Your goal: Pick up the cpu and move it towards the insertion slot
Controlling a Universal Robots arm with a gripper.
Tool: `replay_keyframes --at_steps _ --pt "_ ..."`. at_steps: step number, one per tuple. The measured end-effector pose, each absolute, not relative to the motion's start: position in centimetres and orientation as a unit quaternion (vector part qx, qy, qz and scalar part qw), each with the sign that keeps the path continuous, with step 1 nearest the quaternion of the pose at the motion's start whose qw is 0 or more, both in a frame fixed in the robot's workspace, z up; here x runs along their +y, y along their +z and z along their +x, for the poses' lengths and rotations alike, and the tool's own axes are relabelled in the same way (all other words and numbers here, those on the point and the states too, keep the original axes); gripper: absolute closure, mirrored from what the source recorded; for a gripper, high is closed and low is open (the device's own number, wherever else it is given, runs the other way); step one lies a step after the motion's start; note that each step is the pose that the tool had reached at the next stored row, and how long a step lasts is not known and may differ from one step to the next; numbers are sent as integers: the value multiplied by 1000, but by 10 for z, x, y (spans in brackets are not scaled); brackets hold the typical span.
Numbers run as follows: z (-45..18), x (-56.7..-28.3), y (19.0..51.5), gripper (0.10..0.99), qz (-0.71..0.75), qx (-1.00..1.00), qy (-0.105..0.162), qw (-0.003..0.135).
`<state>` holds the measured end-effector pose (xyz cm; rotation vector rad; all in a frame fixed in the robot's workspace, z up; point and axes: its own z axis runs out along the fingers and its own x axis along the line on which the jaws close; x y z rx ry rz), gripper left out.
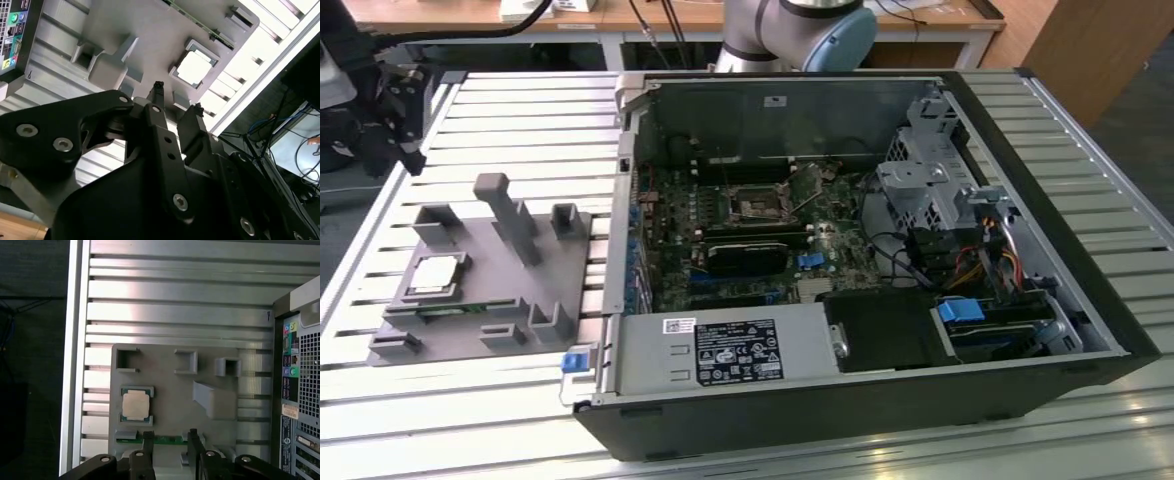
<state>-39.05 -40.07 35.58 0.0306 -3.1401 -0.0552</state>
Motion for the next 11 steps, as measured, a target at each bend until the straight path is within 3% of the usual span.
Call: replay_keyframes --at_steps 5,7,8,11 --pt "-396 -401 351 502 11 -1000 -17 0" --pt "-400 -401 349 502 11 -1000 -17 0" --pt "-401 -401 348 439 11 -1000 -17 0" --pt "-405 -401 344 439 11 -1000 -17 0"
